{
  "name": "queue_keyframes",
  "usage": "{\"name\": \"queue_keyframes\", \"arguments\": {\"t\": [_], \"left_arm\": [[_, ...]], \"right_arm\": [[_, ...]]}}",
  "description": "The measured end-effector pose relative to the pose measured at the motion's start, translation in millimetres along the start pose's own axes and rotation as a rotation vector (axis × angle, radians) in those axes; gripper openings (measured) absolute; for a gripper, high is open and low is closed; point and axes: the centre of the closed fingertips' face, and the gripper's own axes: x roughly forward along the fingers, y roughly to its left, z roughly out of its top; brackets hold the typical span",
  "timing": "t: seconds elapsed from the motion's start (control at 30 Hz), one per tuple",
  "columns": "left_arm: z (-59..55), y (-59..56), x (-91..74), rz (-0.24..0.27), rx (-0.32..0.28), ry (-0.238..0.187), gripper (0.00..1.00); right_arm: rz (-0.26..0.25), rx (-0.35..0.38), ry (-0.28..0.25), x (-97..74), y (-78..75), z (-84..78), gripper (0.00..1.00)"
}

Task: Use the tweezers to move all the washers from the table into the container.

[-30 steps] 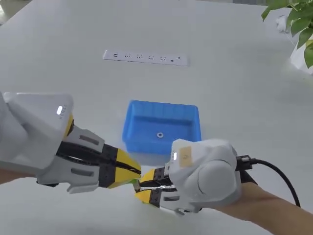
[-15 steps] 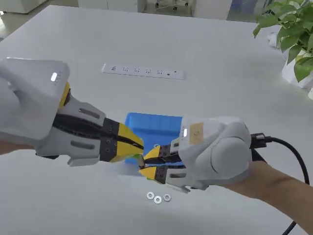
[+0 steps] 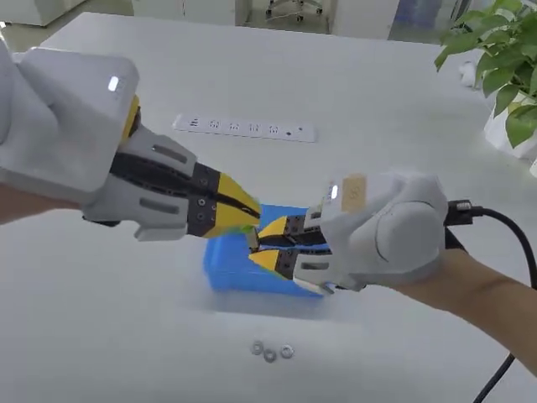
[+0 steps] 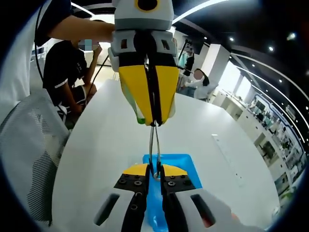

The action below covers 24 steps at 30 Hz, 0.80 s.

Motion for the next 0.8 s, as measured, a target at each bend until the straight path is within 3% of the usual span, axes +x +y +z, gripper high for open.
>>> {"name": "queue_keyframes", "arguments": {"t": [0.27, 0.53, 0.8], "left_arm": [[-10.8, 18.3, 10.7, 0.006, -0.005, 0.0, 0.05], [-23.2, 25.6, 20.8, 0.001, -0.008, 0.015, 0.05], [-44.1, 34.6, 31.8, -0.01, -0.059, 0.01, 0.05]], "right_arm": [[-0.008, 0.007, 0.018, 9.4, -19.2, -12.2, 0.1], [0.011, 0.025, 0.028, 17.7, -25.6, -26.7, 0.1], [0.036, 0.044, 0.052, 24.5, -28.6, -48.9, 0.1]]}}
